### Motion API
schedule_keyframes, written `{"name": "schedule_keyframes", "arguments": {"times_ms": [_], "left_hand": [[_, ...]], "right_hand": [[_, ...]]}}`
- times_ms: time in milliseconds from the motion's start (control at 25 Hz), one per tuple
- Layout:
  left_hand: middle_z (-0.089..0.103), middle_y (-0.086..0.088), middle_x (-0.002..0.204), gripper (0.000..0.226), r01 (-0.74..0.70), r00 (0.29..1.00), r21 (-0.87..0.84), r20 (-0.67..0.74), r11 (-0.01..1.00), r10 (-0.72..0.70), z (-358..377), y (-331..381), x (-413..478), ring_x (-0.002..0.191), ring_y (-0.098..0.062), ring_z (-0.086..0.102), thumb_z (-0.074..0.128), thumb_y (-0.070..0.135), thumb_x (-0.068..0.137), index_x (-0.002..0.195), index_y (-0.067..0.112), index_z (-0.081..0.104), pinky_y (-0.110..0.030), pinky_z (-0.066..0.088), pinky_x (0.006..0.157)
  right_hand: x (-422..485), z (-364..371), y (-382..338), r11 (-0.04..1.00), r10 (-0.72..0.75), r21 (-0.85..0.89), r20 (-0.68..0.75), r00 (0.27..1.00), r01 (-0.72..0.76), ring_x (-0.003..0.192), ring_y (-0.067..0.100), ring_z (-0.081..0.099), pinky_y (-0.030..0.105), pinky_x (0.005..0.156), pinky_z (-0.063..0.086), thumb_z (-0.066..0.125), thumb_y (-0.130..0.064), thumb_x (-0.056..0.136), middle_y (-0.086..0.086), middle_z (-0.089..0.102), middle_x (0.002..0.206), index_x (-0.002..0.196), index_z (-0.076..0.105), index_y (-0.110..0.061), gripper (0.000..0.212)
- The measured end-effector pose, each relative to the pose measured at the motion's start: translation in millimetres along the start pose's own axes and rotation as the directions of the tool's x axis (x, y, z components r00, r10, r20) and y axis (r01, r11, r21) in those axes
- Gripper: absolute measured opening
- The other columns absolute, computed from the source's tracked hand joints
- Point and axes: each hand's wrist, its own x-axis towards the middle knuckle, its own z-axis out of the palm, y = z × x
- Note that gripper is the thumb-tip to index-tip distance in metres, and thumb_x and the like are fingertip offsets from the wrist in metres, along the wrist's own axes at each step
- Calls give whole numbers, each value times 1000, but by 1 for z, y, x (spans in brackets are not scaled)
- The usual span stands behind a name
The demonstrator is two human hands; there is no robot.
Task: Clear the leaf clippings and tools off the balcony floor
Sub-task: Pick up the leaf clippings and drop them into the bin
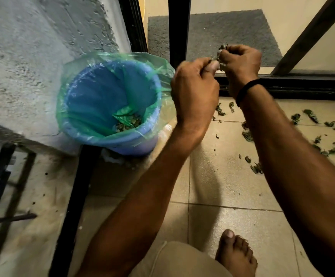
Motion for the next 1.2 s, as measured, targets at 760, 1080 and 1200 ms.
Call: {"name": "schedule_keyframes", "arguments": {"times_ms": [760,1080,1200], "left_hand": [[64,-8,132,44,365,912,535,-41,762,-408,-191,-72,61,122,-28,59,67,34,88,131,24,64,-32,45,103],[71,7,88,23,-93,989,54,-107,994,98,-135,-25,43,80,-2,67,65,30,92,107,15,72,-24,57,76],[72,7,91,16,-151,980,-165,103,975,169,-98,9,17,83,-1,67,66,22,93,105,13,72,-17,55,73]], "right_hand": [[-122,128,-85,703,-175,-301,805,567,644,74,10,69,26,68,61,63,-2,83,-5,69,94,112,74,-19,35],[-79,86,-80,834,-453,-165,337,825,526,73,2,69,22,70,59,61,-15,90,-7,71,85,98,74,-16,15],[-41,45,-63,864,-396,-245,205,895,439,79,-1,67,16,72,56,61,-13,90,-6,70,92,102,73,-14,16]]}}
